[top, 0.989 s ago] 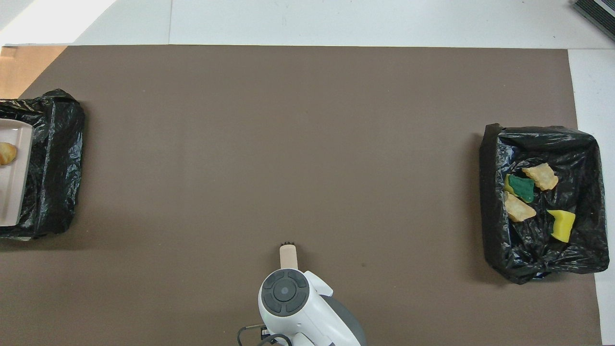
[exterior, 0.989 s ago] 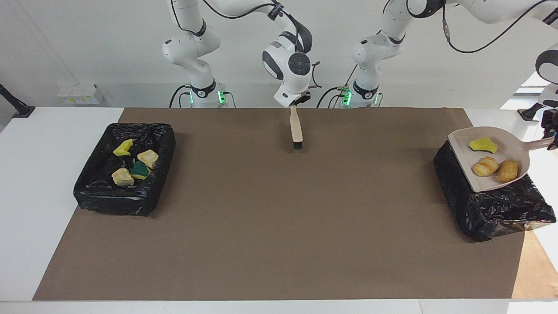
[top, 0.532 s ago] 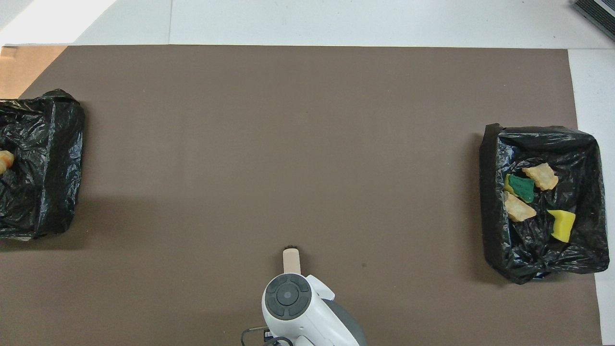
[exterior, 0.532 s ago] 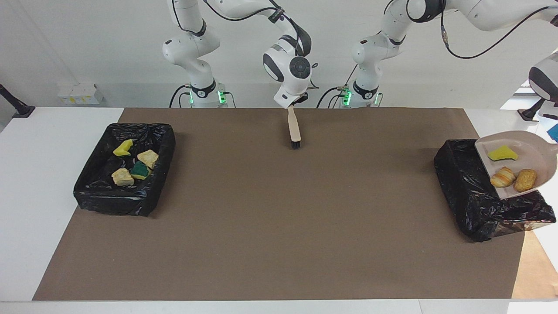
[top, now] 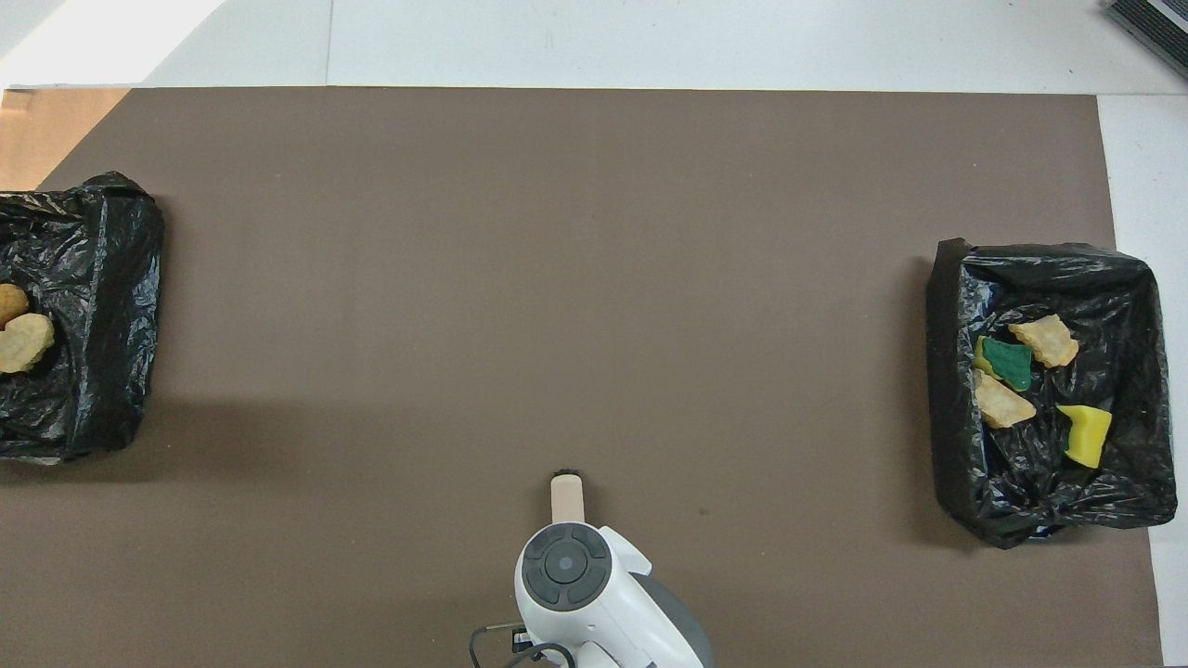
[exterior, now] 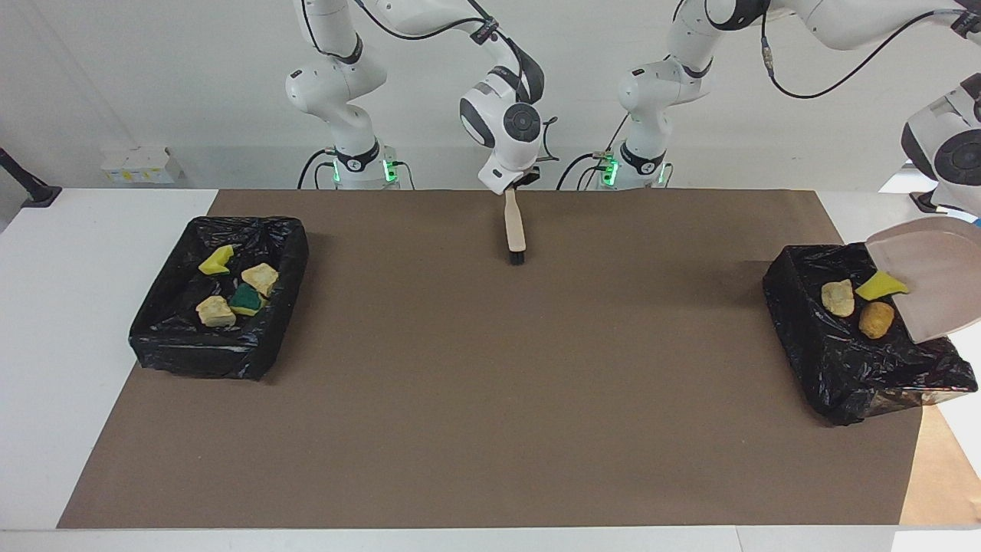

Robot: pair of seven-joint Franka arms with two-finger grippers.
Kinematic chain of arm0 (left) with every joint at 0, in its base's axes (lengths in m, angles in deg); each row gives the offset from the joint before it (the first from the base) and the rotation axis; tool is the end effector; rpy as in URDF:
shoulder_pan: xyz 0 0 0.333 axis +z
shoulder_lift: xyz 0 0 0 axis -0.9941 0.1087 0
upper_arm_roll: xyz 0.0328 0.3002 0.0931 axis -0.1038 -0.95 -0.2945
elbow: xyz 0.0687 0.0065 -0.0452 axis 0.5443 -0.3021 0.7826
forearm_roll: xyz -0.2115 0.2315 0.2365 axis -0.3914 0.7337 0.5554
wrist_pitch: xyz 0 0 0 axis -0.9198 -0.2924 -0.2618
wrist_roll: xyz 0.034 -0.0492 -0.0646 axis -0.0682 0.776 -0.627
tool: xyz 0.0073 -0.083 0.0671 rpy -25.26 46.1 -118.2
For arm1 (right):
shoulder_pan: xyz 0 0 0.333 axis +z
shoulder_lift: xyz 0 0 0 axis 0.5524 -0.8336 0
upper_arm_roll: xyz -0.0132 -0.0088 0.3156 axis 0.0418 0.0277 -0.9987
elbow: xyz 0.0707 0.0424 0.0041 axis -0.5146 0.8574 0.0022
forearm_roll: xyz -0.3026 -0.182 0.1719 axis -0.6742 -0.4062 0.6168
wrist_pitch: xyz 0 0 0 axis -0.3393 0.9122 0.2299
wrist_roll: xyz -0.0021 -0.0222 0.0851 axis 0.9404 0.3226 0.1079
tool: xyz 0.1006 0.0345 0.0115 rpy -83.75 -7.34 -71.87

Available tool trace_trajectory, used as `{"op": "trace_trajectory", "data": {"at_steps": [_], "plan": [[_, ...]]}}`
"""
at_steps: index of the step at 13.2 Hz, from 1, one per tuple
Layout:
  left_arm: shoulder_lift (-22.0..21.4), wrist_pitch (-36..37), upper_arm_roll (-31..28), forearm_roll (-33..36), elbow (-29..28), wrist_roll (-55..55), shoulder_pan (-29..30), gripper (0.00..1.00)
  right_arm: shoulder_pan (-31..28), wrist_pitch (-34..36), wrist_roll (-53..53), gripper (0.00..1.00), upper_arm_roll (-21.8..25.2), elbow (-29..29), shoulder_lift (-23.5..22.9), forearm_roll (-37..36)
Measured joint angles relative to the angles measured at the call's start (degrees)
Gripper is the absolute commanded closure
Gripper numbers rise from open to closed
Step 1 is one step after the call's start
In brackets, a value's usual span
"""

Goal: Sweep and dump trash in bin

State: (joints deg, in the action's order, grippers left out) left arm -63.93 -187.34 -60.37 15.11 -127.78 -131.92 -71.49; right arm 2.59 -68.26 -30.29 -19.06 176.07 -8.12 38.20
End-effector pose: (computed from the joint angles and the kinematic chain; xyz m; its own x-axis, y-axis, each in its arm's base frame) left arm 0.5893 0.2476 0.5855 -0.0640 -0.4166 -0.9068 -0.9979 0.0394 0.0523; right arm 0.2879 0.4137 0.3193 0.8944 0.0343 -0.4459 0.0291 -0.9994 -0.0185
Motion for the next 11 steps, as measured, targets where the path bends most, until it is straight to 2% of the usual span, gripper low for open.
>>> {"op": "trace_trajectory", "data": {"at_steps": [2, 3, 4, 5, 6, 9, 11], "plan": [[-2.67, 1.38, 0.41, -0.54, -0.14, -0.14, -0.58, 1.00, -1.10, -0.01, 0.00, 0.90, 0.10, -1.05, -0.03, 0.02], [-3.57, 2.78, 0.50, -2.34, -0.37, -0.14, -1.61, 1.00, -1.74, -0.01, 0.00, 0.84, 0.12, -1.61, -0.03, 0.02], [-4.06, 4.32, 0.61, -5.40, -0.61, -0.13, -2.86, 1.00, -2.34, -0.01, 0.00, 0.65, 0.15, -2.09, -0.02, 0.02], [-4.15, 5.60, 0.74, -9.08, -0.77, -0.08, -4.10, 1.00, -3.02, -0.01, 0.02, 0.62, 0.18, -2.55, 0.05, 0.02], [-4.14, 6.99, 0.84, -13.19, -1.01, -0.01, -5.34, 1.00, -3.98, 0.08, 0.03, 0.53, 0.22, -2.97, 0.49, 0.02], [-4.14, 11.40, 0.93, -23.91, -1.48, 3.00, -9.08, 1.00, -9.02, 3.43, 0.01, 0.52, 0.42, -3.85, 4.45, 0.02], [-4.18, 12.91, 1.01, -31.81, -1.56, 5.90, -10.45, 1.00, -11.09, 5.38, -0.12, 0.48, 0.53, -3.92, 6.97, 0.02]]}}
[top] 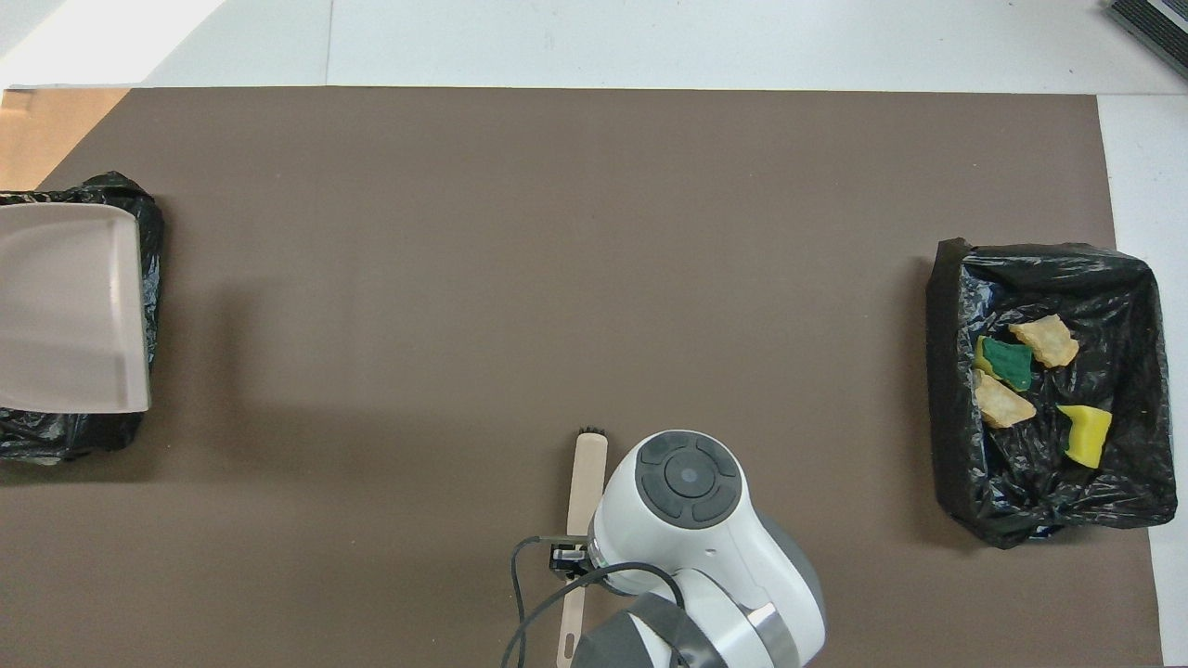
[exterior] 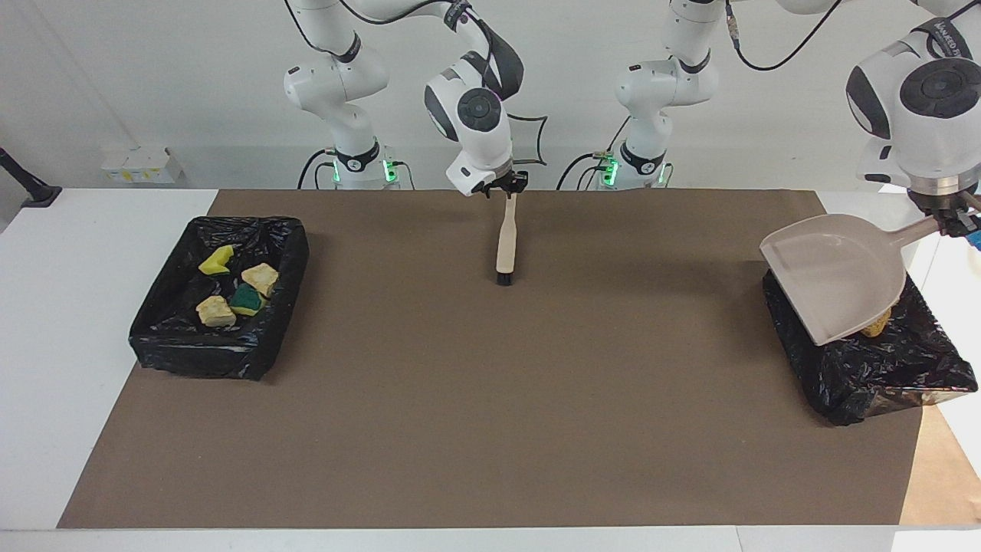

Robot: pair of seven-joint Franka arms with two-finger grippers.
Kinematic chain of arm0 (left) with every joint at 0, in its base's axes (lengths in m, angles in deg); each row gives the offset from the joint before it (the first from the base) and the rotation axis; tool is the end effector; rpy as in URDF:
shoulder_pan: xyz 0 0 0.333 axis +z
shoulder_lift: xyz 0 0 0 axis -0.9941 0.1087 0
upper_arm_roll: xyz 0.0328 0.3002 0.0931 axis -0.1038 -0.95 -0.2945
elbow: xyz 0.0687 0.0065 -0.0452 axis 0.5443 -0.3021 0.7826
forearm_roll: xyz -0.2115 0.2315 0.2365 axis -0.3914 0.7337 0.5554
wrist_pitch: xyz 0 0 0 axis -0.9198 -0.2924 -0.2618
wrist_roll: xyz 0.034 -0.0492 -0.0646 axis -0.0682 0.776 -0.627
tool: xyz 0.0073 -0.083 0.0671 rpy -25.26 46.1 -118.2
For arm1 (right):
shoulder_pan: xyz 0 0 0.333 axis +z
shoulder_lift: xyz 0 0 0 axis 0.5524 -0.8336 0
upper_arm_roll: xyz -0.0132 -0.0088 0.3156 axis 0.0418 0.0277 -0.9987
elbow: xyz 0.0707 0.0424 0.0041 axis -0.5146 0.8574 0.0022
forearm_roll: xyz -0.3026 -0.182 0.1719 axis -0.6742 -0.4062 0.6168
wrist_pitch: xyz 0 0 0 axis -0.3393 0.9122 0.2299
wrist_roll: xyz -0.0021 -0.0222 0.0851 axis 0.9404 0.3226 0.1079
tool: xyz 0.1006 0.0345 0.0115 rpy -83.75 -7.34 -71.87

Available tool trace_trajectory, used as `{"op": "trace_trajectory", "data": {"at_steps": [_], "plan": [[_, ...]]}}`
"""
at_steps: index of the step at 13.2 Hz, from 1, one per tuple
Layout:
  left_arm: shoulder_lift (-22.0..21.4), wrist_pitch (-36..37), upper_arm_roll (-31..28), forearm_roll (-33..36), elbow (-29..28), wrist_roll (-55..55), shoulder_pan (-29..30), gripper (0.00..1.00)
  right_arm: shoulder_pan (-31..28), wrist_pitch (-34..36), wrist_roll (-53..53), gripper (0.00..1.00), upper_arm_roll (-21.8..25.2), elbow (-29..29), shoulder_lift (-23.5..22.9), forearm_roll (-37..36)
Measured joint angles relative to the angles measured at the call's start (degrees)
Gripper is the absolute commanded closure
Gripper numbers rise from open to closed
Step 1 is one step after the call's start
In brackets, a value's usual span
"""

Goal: Sweep and dump trash in bin
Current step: 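Bring the empty dustpan back toward the table center with the left gripper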

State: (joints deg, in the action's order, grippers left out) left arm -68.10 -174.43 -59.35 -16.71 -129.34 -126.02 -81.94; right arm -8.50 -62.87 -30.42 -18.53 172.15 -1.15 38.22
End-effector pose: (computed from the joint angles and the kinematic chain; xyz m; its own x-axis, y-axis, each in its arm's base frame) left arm 0.5816 0.1149 0.5707 0.0997 -0.8124 -0.5745 -0.9942 -0.1046 -0.0246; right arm 0.3659 0.3542 0.4014 0.9208 -0.0973 -0.3778 -0.1394 -0.9865 -0.0856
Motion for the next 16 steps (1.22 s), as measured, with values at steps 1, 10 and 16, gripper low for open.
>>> {"op": "trace_trajectory", "data": {"at_steps": [1, 10, 16], "plan": [[-0.04, 0.69, 0.10, -4.18, -0.08, 1.62, -0.22, 1.00, -0.04, 0.18, 0.00, 0.41, 0.01, -0.14, 0.54, 0.00], [0.89, 2.64, 0.52, -23.87, -3.07, 38.16, -12.20, 1.00, -21.22, 20.55, -7.30, 0.00, 0.98, -11.62, 6.75, -2.57], [5.33, -1.71, 0.61, -28.76, -3.23, 61.47, -21.39, 1.00, -28.01, 26.58, -17.51, 0.00, 0.92, -24.43, 4.86, -16.49]]}}
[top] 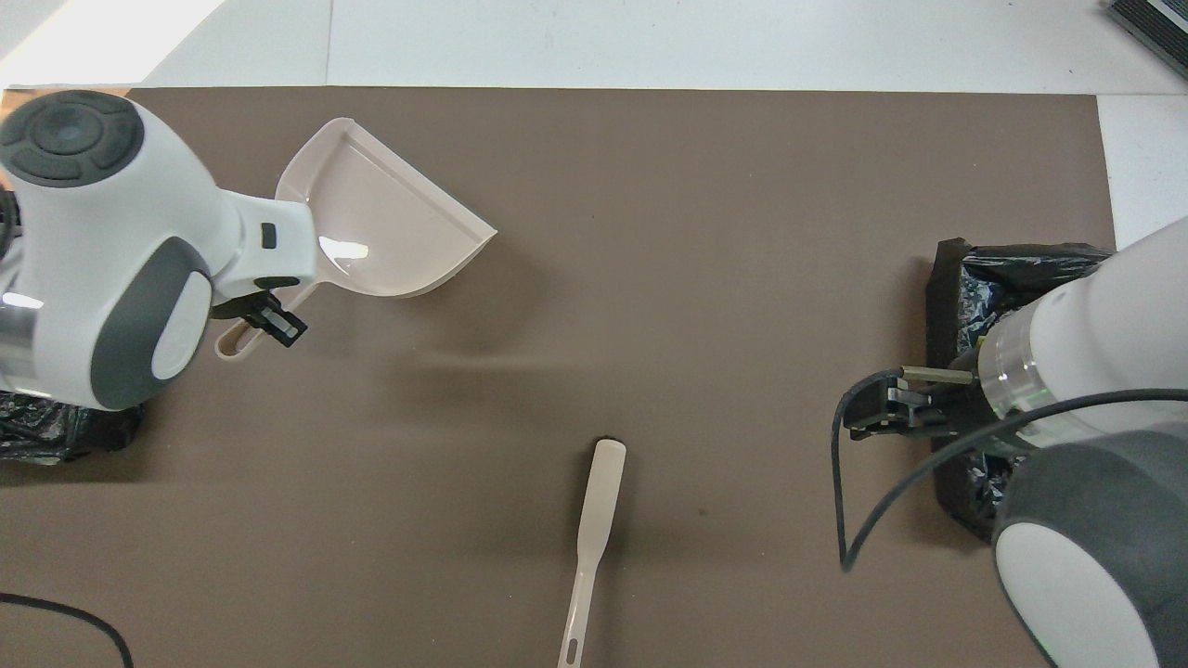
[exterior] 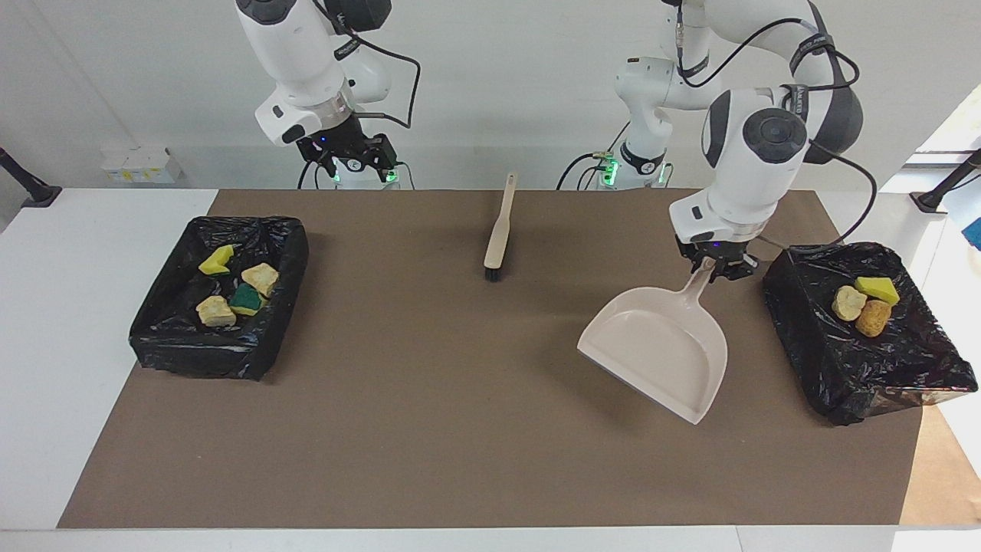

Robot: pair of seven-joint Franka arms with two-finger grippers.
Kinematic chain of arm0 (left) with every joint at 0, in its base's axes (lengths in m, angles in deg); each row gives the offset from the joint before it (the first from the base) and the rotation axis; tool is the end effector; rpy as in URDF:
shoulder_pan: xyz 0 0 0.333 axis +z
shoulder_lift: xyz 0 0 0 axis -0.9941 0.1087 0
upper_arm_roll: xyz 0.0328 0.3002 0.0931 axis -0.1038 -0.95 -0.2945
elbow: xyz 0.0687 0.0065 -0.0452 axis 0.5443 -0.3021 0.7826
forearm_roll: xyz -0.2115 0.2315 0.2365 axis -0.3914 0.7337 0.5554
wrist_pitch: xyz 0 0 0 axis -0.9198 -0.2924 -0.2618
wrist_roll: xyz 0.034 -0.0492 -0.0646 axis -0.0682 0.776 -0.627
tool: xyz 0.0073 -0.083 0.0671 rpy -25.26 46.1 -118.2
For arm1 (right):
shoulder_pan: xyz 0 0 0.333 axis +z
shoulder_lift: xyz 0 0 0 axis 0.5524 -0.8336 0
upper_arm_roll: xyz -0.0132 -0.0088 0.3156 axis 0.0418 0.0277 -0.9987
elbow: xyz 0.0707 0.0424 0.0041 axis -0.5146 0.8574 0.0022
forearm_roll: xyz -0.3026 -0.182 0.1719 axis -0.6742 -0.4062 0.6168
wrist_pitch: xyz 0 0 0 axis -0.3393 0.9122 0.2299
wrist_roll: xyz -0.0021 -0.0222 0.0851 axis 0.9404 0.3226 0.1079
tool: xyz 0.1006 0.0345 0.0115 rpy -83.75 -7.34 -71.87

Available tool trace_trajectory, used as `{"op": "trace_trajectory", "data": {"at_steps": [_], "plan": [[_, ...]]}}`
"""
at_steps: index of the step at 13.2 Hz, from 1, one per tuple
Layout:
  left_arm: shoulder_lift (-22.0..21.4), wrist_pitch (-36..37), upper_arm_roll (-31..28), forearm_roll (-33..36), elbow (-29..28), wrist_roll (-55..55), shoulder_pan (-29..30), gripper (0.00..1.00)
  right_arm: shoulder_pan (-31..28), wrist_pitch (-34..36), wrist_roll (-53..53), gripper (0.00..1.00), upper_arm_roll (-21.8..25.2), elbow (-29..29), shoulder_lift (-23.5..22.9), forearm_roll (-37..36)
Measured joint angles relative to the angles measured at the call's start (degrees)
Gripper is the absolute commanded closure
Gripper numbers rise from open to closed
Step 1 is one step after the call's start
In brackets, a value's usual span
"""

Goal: Sweep and dump trash in bin
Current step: 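Bring the empty dustpan back toward the table center with the left gripper, then set the dustpan on the mat and withdraw the left gripper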

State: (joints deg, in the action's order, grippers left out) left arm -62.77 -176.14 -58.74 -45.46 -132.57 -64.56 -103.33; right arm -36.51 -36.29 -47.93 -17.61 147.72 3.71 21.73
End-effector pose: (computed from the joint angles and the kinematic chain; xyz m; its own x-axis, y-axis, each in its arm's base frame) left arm 0.5807 -0.1564 0.4748 0.7590 -0.6303 -0.1631 -0.6453 -0.7616 -0.0601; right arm 0.4867 0.1217 0.6020 0.9694 -0.1592 -0.1870 -0.1595 -0.9871 0.0131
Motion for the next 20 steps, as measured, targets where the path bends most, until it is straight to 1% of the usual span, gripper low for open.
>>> {"op": "trace_trajectory", "data": {"at_steps": [2, 4, 6, 8, 11, 13, 14, 16, 17, 18, 19, 20], "plan": [[2.30, -2.85, 0.00, -2.17, -0.02, 5.72, -2.95, 1.00, -0.02, 2.55, 0.00, 0.00, -0.09, -5.52, -3.21, -2.70], [3.43, -4.68, -0.02, -5.12, 0.11, 11.32, -5.28, 1.00, -0.25, 4.46, -0.94, 0.00, -0.07, -11.48, -7.14, -5.44], [4.36, -5.78, -0.04, -8.30, 1.14, 15.56, -7.75, 1.00, -0.41, 5.79, -2.72, 0.00, -0.04, -15.52, -10.07, -6.83], [6.43, -6.48, 0.00, -9.41, 2.86, 22.92, -11.13, 1.00, -0.40, 5.85, -2.85, 0.00, -0.09, -16.51, -10.93, -6.92], [12.92, -8.63, 0.07, -11.23, 7.80, 33.99, -16.56, 1.00, -0.43, 5.85, -2.90, 0.00, -0.07, -17.03, -10.94, -6.98], [16.23, -12.26, 0.06, -11.24, 8.81, 40.04, -19.68, 1.00, -0.89, 5.85, -4.49, 0.00, 0.01, -17.40, -10.94, -6.99], [17.12, -13.70, 0.01, -11.24, 8.94, 42.87, -20.62, 1.00, -1.23, 5.85, -5.62, 0.00, 0.03, -17.50, -10.94, -6.99], [17.54, -15.65, -0.04, -11.20, 9.02, 48.51, -21.37, 1.00, -1.52, 5.82, -6.33, 0.00, 0.12, -17.55, -10.94, -6.99], [17.54, -16.11, -0.04, -11.16, 9.05, 50.22, -21.48, 0.64, -1.55, 5.63, -6.33, 0.00, 0.12, -17.57, -10.94, -6.99], [17.54, -16.17, -0.05, -11.15, 8.89, 50.87, -21.49, 0.12, -1.56, 5.26, -6.33, 0.00, 0.11, -17.58, -10.94, -6.99], [17.54, -16.43, -0.08, -11.15, 8.36, 51.23, -21.49, 0.02, -1.57, 4.93, -6.33, 0.00, 0.11, -17.59, -10.94, -6.99], [17.56, -16.88, -0.14, -11.14, 7.69, 51.49, -21.49, 0.00, -1.57, 4.74, -6.33, 0.00, 0.10, -17.60, -10.94, -6.99]]}}
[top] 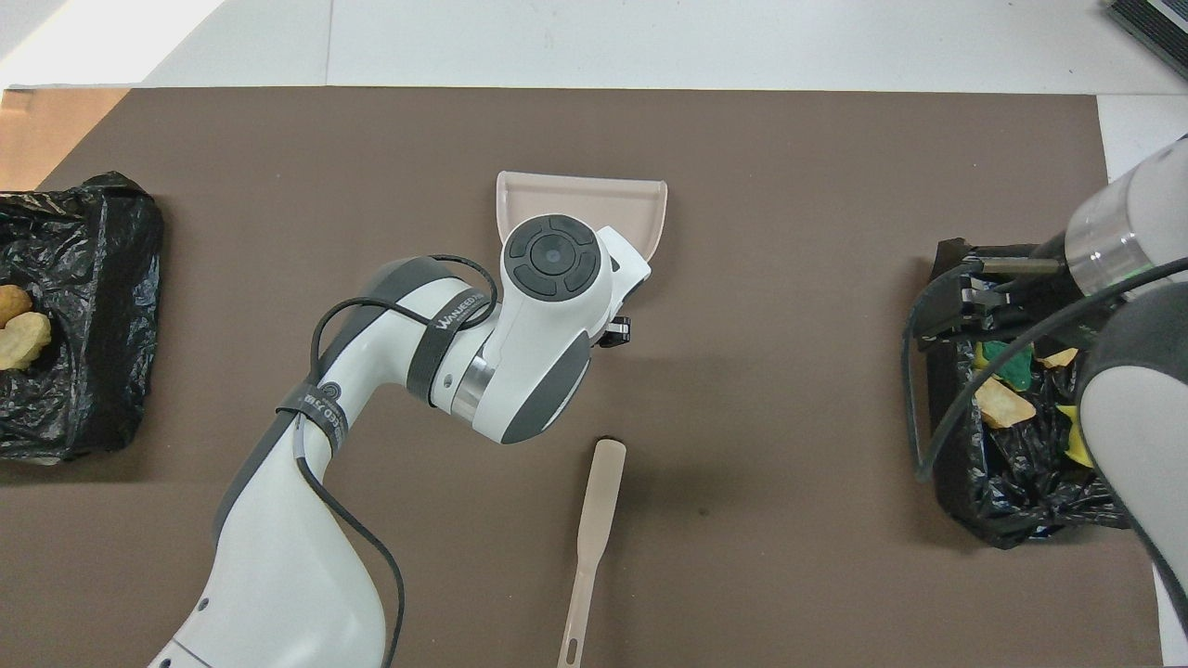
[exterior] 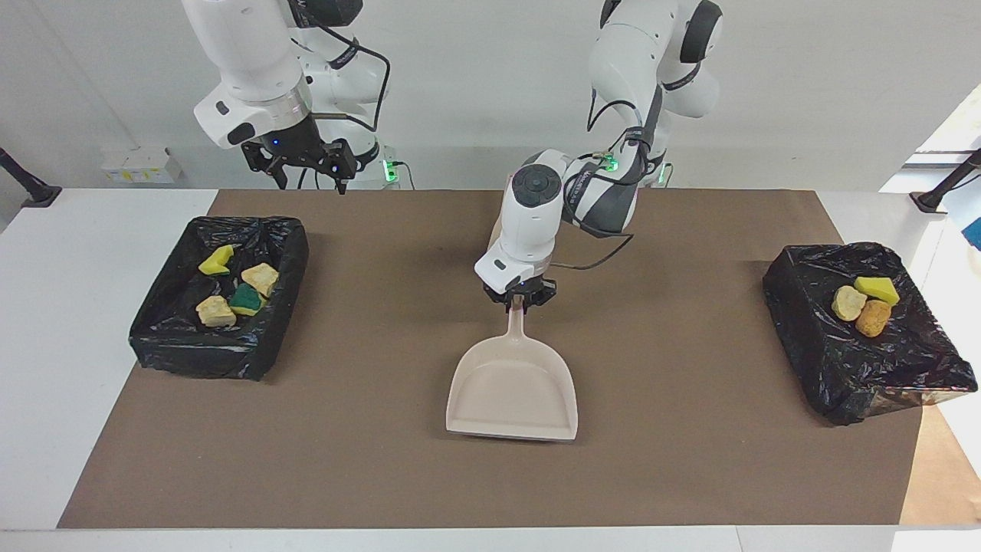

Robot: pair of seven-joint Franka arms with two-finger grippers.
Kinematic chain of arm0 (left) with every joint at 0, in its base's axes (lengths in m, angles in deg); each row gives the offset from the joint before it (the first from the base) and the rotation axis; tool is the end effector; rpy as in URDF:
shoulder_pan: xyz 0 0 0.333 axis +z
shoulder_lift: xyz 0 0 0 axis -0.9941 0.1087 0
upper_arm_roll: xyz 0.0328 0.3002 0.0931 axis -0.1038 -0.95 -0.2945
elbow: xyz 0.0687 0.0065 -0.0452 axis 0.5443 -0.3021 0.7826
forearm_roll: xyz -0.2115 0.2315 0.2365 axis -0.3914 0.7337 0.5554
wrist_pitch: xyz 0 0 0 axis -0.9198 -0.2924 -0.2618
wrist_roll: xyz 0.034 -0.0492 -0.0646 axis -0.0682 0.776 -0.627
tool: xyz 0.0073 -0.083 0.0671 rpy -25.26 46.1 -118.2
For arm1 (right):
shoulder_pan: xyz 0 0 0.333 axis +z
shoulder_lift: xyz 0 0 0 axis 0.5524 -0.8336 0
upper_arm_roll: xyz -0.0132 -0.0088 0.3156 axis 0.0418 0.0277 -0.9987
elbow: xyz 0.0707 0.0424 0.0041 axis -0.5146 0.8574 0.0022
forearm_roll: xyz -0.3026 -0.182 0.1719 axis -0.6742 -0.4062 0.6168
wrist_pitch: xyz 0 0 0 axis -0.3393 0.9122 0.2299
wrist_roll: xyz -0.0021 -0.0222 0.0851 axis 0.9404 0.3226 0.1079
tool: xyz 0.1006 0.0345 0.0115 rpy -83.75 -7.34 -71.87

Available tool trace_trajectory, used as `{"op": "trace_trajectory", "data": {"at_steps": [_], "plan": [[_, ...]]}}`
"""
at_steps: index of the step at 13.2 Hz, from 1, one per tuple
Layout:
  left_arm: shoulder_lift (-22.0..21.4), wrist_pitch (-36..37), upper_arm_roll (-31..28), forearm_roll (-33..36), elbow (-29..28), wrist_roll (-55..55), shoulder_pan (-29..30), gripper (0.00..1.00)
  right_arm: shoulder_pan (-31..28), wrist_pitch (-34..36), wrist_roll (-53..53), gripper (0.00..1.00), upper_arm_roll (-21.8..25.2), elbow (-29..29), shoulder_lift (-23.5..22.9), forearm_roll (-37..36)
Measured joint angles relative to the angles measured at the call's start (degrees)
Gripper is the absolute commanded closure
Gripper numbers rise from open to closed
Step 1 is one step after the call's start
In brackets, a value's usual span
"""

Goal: Sweep and dump trash in bin
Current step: 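Set the dustpan on the mat and withdraw the left gripper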

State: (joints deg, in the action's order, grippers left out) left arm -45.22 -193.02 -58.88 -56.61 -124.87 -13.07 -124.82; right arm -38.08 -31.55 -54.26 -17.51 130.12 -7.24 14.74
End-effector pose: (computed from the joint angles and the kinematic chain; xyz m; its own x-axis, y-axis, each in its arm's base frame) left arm 0.5400 -0.4228 0.3632 0.9932 -0.1140 -0.0230 -0.1132 -0.9930 0.0346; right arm 0.5464 0.0892 0.6374 0.9875 -0.0875 -0.1309 -0.0813 -0.9953 0.0522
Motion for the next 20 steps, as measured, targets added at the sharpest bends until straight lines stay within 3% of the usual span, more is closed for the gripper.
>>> {"op": "trace_trajectory", "data": {"at_steps": [3, 6, 9, 13, 17, 20], "plan": [[-0.21, 0.03, -0.65, 0.00, -0.64, 0.41, 0.03, 0.00, -0.46, -0.10, 0.00, 0.00, 0.10, -0.05, 0.00, 0.00], [-3.47, 1.90, -2.36, 0.06, -0.39, -0.19, 1.40, 0.00, -1.15, -0.10, 0.00, 0.00, 1.07, -0.05, -0.02, 0.00], [-7.64, 4.83, -3.29, 0.10, -0.29, -4.39, 5.61, 0.00, 0.09, -0.10, -0.01, 0.00, 2.62, -0.08, -0.03, 0.00], [-11.55, 7.87, -4.41, 0.12, -0.19, -15.53, 13.09, 0.00, 6.93, -0.10, -0.01, 0.00, 10.63, -0.26, -0.02, 0.00], [-15.14, 10.70, -4.57, 0.12, -0.14, -24.02, 20.80, 0.00, 7.45, 0.12, -0.01, 0.00, 11.20, 0.88, 1.16, 0.00], [-15.67, 11.07, -4.54, 0.19, -0.18, -26.55, 22.76, 0.00, 7.46, 0.12, -0.01, 0.00, 11.25, 2.82, 2.69, 0.00]]}}
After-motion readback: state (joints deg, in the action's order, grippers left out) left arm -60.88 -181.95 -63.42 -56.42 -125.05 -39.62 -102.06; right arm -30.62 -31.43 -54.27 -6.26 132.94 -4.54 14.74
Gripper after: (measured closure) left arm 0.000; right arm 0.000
